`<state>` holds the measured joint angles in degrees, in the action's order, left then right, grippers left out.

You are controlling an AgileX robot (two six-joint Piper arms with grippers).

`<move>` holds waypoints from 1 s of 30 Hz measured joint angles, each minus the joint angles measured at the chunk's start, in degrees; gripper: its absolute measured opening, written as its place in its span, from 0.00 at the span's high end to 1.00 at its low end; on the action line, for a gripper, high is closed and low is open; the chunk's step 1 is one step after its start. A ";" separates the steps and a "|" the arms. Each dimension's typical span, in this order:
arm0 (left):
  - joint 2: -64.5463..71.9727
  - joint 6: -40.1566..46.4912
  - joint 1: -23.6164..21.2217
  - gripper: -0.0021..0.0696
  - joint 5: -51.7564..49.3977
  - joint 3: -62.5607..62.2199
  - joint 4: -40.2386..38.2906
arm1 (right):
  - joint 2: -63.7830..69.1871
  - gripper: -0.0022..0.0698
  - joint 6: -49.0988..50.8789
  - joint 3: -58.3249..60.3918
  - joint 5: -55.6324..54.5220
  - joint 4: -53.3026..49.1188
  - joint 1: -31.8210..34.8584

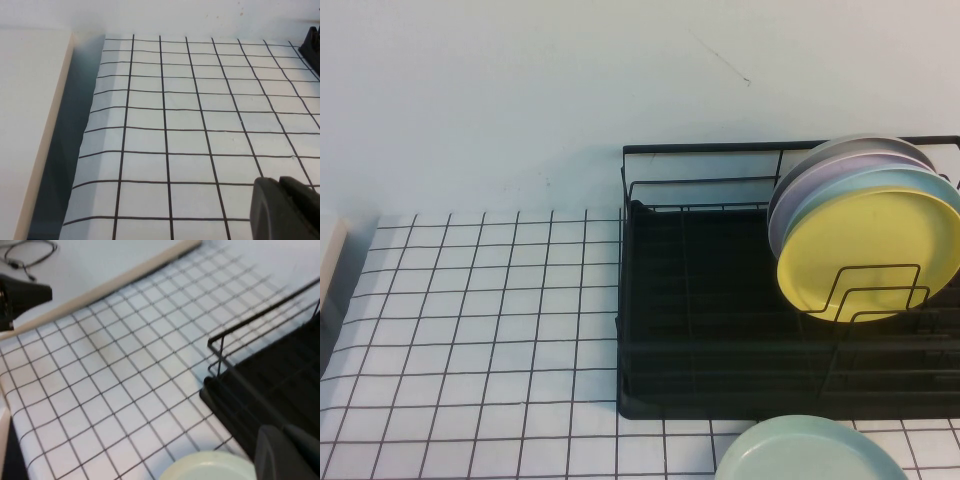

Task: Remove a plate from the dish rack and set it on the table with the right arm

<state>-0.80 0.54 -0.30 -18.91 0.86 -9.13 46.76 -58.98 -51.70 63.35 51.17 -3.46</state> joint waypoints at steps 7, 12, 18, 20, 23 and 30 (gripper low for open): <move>0.00 0.00 0.00 0.98 0.00 0.00 0.00 | -18.64 0.97 2.66 -0.21 -0.92 -0.85 0.00; 0.00 0.00 0.00 0.98 0.00 0.00 0.00 | -27.28 0.97 8.29 -0.07 -2.76 -5.44 0.00; 0.00 0.00 0.00 0.98 0.00 0.00 0.00 | -33.01 0.97 12.26 3.98 -0.11 -9.49 0.00; 0.00 0.00 0.00 0.98 0.00 0.00 0.00 | -33.79 0.97 12.41 5.08 2.86 -10.36 0.00; 0.00 0.00 0.00 0.98 -0.10 0.00 0.00 | -34.33 0.97 13.40 6.99 5.58 -16.11 0.00; 0.00 0.00 0.00 0.98 -0.10 0.00 0.00 | -40.42 0.97 13.38 13.82 -11.94 -25.97 0.00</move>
<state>-0.80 0.54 -0.30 -19.02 0.86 -9.13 6.35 -45.59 -37.88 51.40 25.19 -3.46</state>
